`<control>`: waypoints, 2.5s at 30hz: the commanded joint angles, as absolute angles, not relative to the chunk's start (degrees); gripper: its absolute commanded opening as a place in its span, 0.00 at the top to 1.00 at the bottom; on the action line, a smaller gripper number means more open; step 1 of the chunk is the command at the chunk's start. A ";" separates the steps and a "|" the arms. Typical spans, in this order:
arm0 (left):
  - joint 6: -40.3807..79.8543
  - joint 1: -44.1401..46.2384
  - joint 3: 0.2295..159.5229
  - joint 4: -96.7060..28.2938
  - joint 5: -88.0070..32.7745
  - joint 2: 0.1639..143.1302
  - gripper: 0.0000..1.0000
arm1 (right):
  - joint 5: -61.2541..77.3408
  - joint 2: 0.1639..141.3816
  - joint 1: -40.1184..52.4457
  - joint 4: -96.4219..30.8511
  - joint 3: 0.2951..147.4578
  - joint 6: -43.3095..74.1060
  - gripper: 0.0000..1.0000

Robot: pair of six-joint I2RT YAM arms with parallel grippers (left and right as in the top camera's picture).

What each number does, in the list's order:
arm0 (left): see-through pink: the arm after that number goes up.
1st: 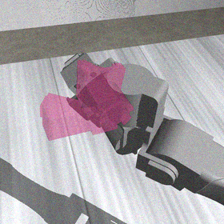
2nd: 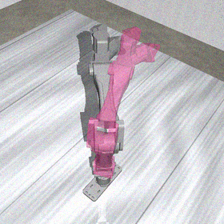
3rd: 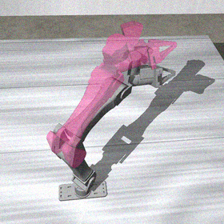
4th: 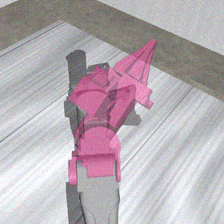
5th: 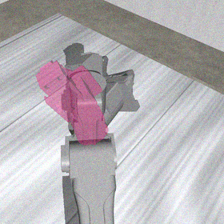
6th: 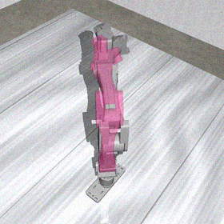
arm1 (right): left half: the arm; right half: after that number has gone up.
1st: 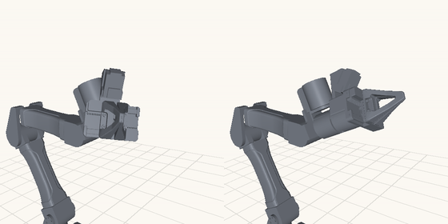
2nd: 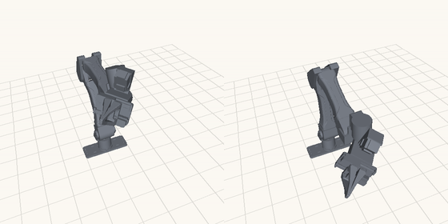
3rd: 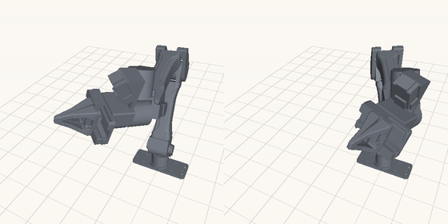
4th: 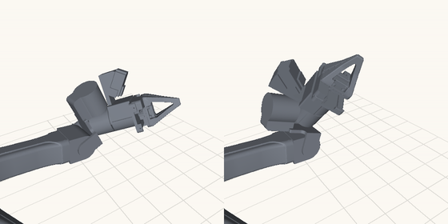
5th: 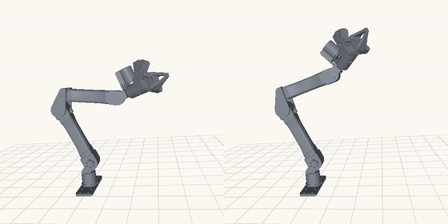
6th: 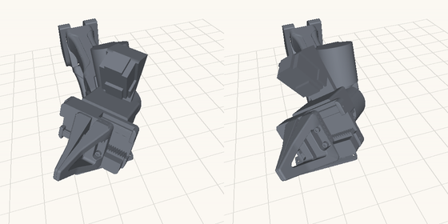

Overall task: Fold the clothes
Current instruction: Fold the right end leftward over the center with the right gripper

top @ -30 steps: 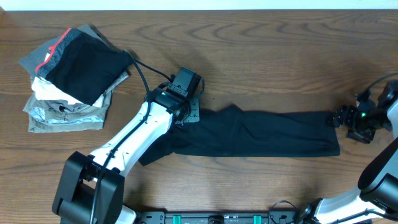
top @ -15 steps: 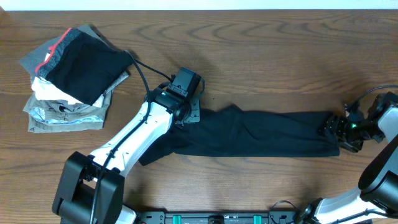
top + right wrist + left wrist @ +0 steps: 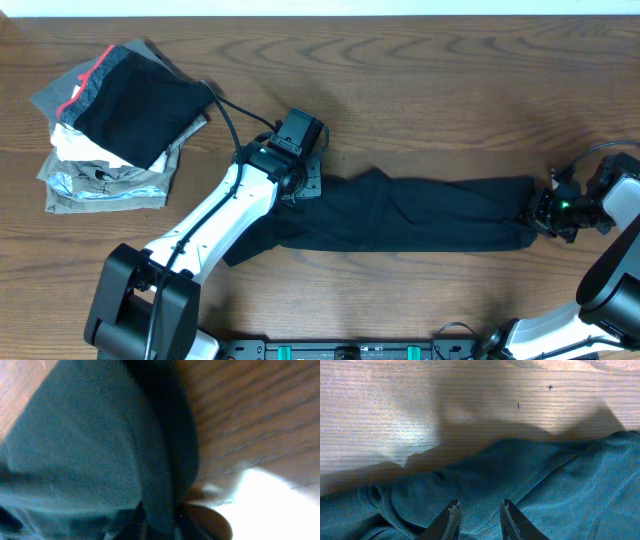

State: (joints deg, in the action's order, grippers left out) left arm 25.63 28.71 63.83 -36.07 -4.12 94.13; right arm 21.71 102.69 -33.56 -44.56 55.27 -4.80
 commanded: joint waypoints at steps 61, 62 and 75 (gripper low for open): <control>22.55 27.59 64.03 -39.64 -7.31 92.05 0.72 | 8.80 102.83 16.69 -67.53 78.83 2.31 0.83; 22.55 27.59 64.03 -39.64 -7.31 92.05 0.72 | 8.80 102.83 17.04 -67.75 78.83 2.31 0.83; 22.55 27.59 64.03 -39.64 -7.29 92.05 0.72 | 8.10 103.26 17.98 -67.77 76.05 2.55 0.73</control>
State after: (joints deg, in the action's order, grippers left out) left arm 23.51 27.86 63.83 -39.24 -7.33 93.36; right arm 8.91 102.74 17.23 -67.99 78.35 1.93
